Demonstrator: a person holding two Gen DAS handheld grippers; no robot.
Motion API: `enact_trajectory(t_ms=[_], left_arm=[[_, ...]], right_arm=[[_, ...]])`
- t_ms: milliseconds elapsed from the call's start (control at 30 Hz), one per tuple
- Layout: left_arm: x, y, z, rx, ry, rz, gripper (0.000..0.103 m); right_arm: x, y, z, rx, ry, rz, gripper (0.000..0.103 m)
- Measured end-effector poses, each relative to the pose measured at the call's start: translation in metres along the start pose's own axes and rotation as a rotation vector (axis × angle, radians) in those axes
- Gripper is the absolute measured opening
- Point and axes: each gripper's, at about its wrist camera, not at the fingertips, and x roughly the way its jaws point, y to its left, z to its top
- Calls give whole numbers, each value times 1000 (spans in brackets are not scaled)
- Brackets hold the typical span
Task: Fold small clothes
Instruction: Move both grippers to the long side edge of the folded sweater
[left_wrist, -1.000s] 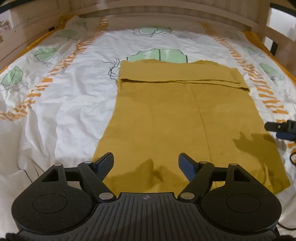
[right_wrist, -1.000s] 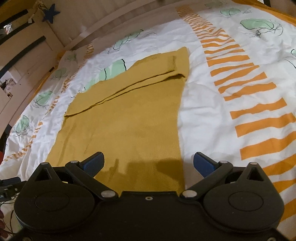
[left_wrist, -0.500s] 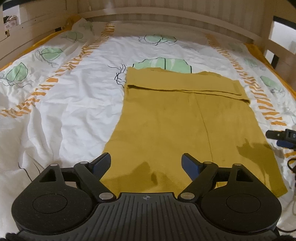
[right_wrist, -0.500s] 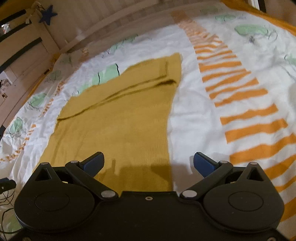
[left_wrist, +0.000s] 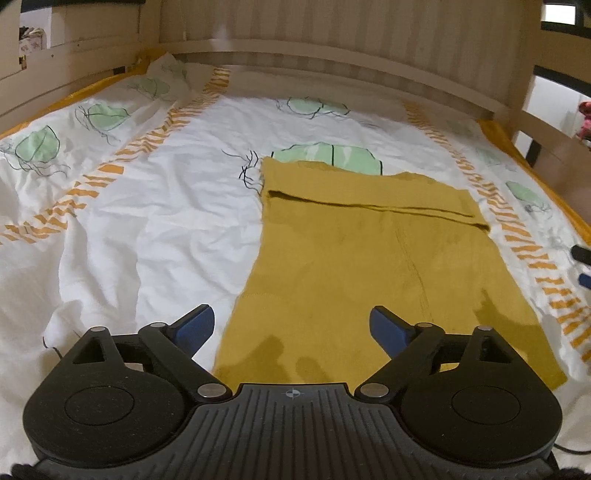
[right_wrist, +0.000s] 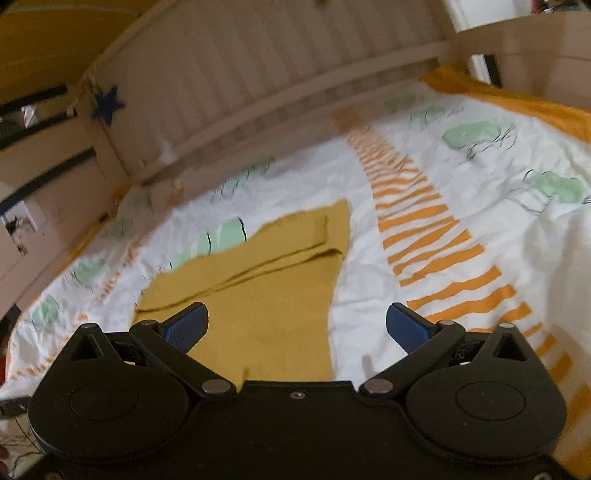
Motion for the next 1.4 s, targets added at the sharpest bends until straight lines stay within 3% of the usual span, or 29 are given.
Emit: enact_trajectory(t_ms=[167, 333, 467, 800, 1033, 1200, 1400], left_arm=[[7, 16, -12, -2, 33, -45, 91], [14, 29, -22, 8, 49, -46, 91], [21, 39, -27, 1, 74, -51, 91], [49, 51, -42, 13, 185, -96, 91], [61, 50, -46, 12, 233, -123, 91], [71, 47, -45, 7, 246, -131, 100], [77, 38, -46, 48, 235, -95, 102]], right_arm=[[-27, 13, -12, 21, -4, 2, 103], [-35, 27, -27, 0, 98, 28, 103], [-31, 31, -41, -9, 195, 6, 103], [-25, 10, -58, 76, 289, -48, 103], [-15, 2, -68, 131, 377, -7, 103], [-7, 1, -73, 146, 419, 0, 103], [3, -6, -76, 195, 426, 30, 103]])
